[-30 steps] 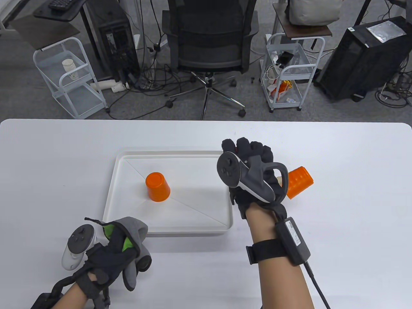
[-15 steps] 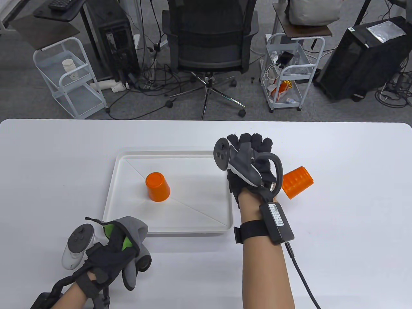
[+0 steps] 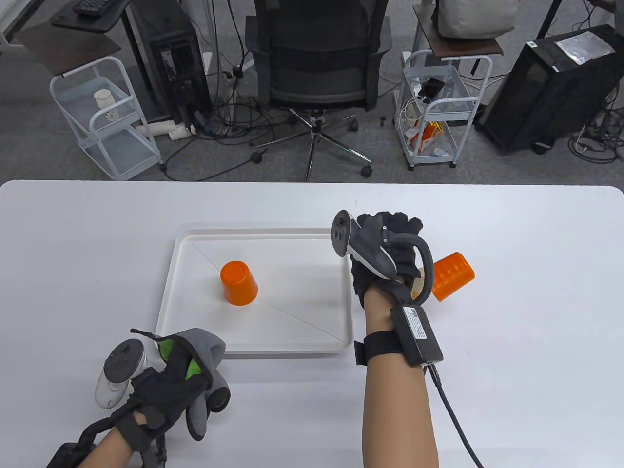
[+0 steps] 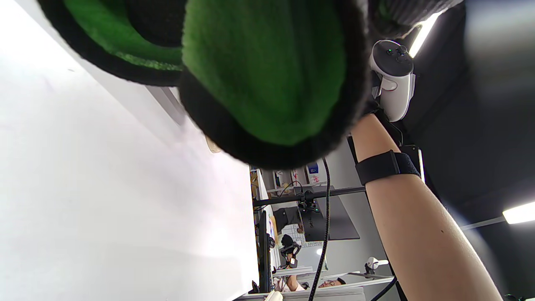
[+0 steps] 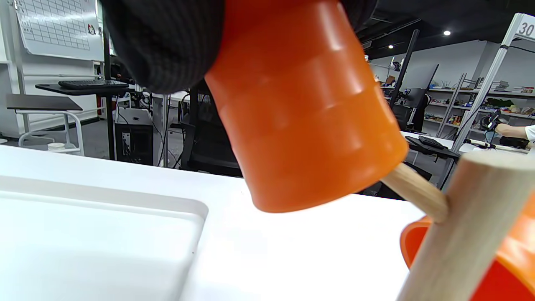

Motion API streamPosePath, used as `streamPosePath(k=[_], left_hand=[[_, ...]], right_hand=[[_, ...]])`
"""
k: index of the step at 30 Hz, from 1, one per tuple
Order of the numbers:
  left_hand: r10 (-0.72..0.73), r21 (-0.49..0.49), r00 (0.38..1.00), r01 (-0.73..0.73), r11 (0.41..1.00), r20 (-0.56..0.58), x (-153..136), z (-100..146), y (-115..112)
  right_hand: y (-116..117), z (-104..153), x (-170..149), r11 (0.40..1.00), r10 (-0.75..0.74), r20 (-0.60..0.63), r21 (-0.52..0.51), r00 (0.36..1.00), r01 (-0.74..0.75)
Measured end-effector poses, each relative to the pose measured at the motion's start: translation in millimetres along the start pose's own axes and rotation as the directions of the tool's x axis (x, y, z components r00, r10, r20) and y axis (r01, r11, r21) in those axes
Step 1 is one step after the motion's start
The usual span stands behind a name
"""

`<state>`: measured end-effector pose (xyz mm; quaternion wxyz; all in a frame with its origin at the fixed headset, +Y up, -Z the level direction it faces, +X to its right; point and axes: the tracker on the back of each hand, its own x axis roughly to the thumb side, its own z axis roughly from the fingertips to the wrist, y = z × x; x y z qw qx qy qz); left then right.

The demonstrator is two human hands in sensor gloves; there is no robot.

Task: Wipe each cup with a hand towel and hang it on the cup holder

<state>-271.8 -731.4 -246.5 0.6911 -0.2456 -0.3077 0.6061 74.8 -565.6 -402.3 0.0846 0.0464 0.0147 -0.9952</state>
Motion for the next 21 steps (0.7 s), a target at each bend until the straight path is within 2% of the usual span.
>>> streamPosePath(k=[21], left_hand=[[0.0, -0.001, 1.0, 0.0, 1.0, -0.008, -1.3, -0.6, -0.4]], right_hand=[[26.8, -3.6, 4.7, 0.99, 0.121, -0.004, 0.076, 0.993, -0.121]])
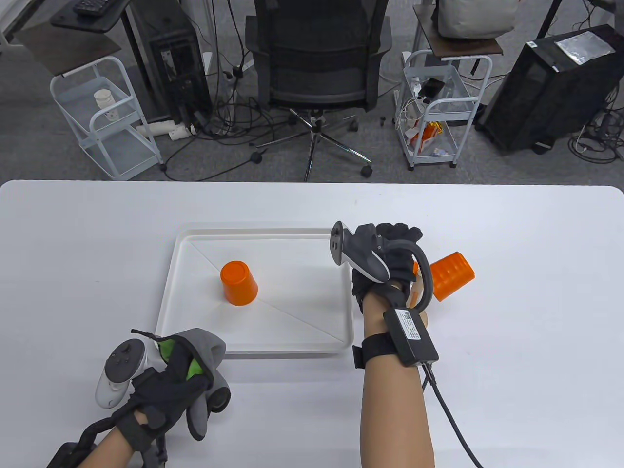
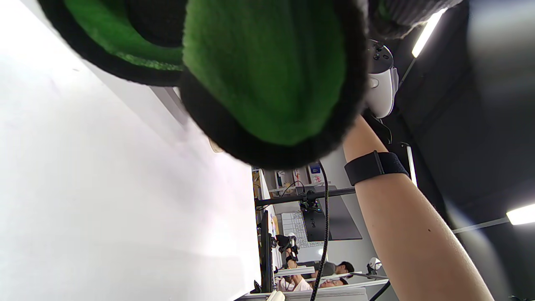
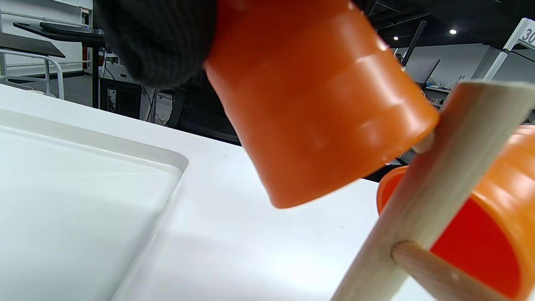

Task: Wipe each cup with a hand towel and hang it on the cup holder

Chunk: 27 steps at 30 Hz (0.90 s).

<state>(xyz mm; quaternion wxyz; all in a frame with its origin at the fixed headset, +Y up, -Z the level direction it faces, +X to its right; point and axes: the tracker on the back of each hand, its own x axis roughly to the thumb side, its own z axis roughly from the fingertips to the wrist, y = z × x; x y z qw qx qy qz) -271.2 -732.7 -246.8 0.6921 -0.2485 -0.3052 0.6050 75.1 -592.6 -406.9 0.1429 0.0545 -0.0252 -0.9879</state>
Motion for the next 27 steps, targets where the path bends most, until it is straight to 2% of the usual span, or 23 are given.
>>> streamPosePath(k=[17, 23, 27], left_hand=[[0.0, 0.0, 1.0, 0.0, 1.0, -0.001, -0.7, -0.1, -0.1], [-0.002, 0.003, 1.0, 0.002, 1.0, 0.0, -0.5, -0.1, 0.2], [-0.003, -0.001, 1.0, 0.003, 1.0, -0.004, -1.1, -0.2, -0.2]], right_hand=[[4.5, 0.8, 5.3, 1.0, 0.01, 0.004, 0.026, 1.0, -0.011], [-9.4, 7.4, 17.9, 0.997, -0.074, 0.083, -0.028, 0.994, 0.076], [-17.4, 14.0, 39.9, 0.985, -0.162, 0.2, -0.033, 0.966, 0.172]])
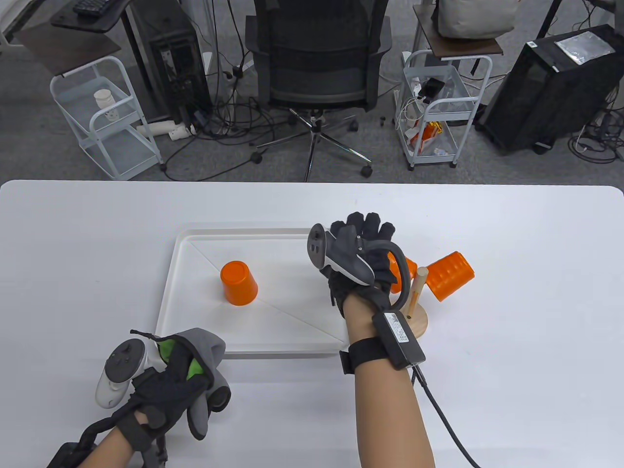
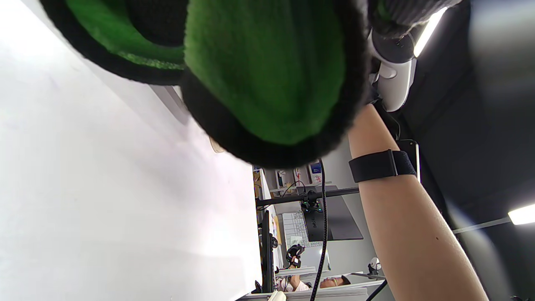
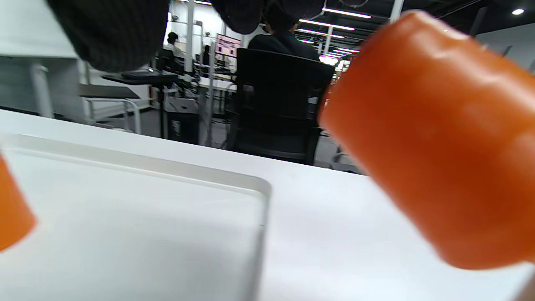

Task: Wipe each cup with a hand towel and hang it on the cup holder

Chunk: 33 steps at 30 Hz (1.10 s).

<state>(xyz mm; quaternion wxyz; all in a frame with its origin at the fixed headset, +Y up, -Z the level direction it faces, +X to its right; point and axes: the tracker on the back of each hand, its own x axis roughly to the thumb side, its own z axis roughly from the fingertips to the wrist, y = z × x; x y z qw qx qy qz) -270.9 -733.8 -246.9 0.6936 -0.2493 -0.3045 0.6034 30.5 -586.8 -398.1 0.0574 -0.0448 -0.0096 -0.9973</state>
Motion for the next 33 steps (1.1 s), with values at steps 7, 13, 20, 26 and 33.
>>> streamPosePath(k=[7, 13, 20, 26, 33], left_hand=[[0.001, 0.003, 1.0, -0.001, 1.0, -0.008, -1.0, 0.2, -0.5], [0.01, 0.0, 1.0, -0.01, 1.0, -0.016, -2.1, -0.4, -1.1], [0.027, 0.003, 0.999, -0.027, 1.0, -0.025, -3.5, -2.0, 0.6], [0.035, -0.006, 0.999, -0.035, 0.999, -0.026, -4.2, -2.8, 0.4], [0.036, -0.015, 0.999, -0.037, 0.999, -0.025, -4.1, -3.4, -0.2]], right_hand=[[7.0, -6.6, 48.2, 0.997, -0.08, 0.155, -0.008, 0.985, 0.082], [26.7, -18.2, 85.3, 0.979, -0.201, 0.255, 0.016, 0.946, 0.203], [55.0, -27.4, 118.3, 0.952, -0.306, 0.327, 0.077, 0.894, 0.298], [77.2, -34.0, 136.1, 0.94, -0.341, 0.333, 0.132, 0.879, 0.315], [92.9, -43.0, 148.9, 0.933, -0.355, 0.307, 0.172, 0.883, 0.315]])
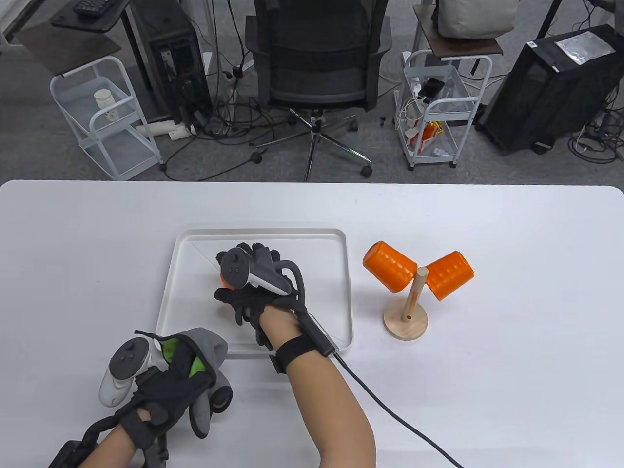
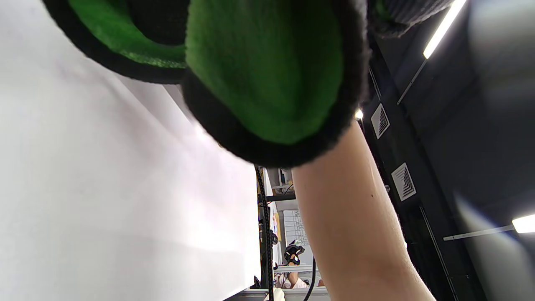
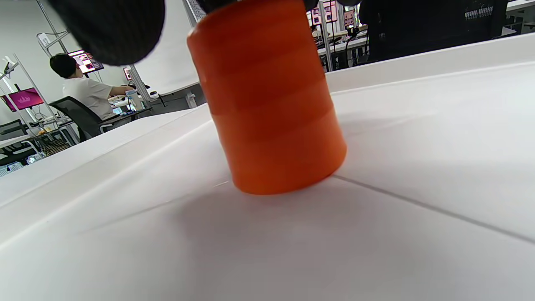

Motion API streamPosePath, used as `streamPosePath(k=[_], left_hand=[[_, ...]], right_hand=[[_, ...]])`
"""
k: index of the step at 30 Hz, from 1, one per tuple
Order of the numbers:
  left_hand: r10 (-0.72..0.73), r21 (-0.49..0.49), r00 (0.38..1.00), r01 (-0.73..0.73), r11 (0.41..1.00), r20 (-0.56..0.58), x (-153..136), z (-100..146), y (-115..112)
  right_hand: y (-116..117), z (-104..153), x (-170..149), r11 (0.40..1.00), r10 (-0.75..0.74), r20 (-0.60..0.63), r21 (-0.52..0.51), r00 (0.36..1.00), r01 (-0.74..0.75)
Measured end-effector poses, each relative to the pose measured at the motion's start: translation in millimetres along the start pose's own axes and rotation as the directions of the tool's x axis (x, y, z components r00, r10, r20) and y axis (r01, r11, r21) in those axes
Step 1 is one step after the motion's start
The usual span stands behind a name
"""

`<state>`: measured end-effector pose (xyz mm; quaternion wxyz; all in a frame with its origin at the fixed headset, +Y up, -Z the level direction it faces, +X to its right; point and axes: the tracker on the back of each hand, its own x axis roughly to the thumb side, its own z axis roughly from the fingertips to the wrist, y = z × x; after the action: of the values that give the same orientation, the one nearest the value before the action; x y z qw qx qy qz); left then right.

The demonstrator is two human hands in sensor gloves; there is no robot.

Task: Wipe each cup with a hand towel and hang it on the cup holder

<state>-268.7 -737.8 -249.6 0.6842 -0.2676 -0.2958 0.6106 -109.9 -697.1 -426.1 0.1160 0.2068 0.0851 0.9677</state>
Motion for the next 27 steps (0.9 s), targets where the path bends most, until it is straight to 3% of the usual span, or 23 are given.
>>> streamPosePath(k=[16, 27], left_hand=[[0.003, 0.005, 1.0, -0.003, 1.0, 0.007, -0.7, 0.1, 0.7], [0.0, 0.006, 1.0, 0.0, 1.0, 0.016, -0.5, 1.1, 1.9]], right_hand=[[15.9, -9.5, 5.2, 1.0, -0.004, -0.019, -0.01, 1.0, 0.004], [-2.4, 9.1, 2.3, 0.992, -0.038, 0.061, -0.121, 0.997, 0.045]])
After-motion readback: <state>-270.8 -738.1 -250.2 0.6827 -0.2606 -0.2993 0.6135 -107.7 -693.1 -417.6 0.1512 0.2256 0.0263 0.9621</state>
